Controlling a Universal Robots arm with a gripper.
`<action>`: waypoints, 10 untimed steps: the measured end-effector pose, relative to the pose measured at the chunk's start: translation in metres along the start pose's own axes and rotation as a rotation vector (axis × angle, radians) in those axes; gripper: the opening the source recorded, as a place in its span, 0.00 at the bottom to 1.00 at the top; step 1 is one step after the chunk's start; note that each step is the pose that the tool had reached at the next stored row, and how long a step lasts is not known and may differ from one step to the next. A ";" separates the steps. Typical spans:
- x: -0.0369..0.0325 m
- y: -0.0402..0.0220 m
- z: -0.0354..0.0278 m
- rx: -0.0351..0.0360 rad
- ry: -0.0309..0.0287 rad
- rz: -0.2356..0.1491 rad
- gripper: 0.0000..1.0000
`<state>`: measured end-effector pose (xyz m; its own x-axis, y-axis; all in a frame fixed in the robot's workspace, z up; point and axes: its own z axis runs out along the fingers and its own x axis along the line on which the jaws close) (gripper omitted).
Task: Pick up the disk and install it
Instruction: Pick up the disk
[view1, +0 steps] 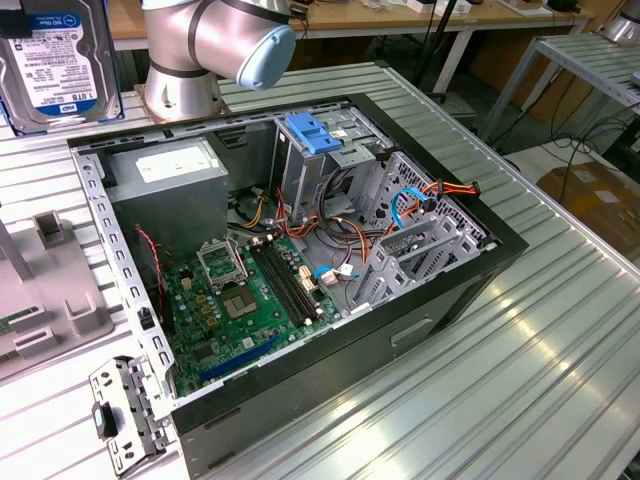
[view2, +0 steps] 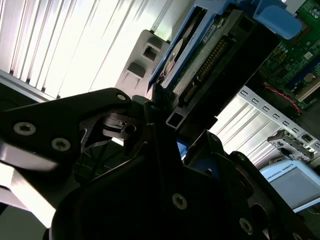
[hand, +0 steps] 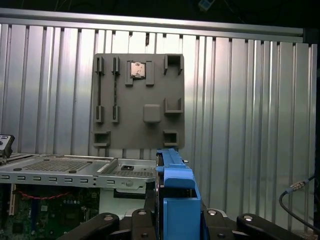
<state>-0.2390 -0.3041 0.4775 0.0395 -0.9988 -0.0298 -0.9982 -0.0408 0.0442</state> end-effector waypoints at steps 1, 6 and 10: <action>0.0002 -0.0001 0.0000 -0.0001 0.0001 0.000 0.37; 0.0022 -0.0014 -0.0001 0.0000 0.0000 0.000 0.37; 0.0035 -0.0027 -0.0001 -0.0001 0.0001 0.000 0.37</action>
<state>-0.2362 -0.3075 0.4774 0.0395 -0.9988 -0.0297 -0.9982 -0.0408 0.0443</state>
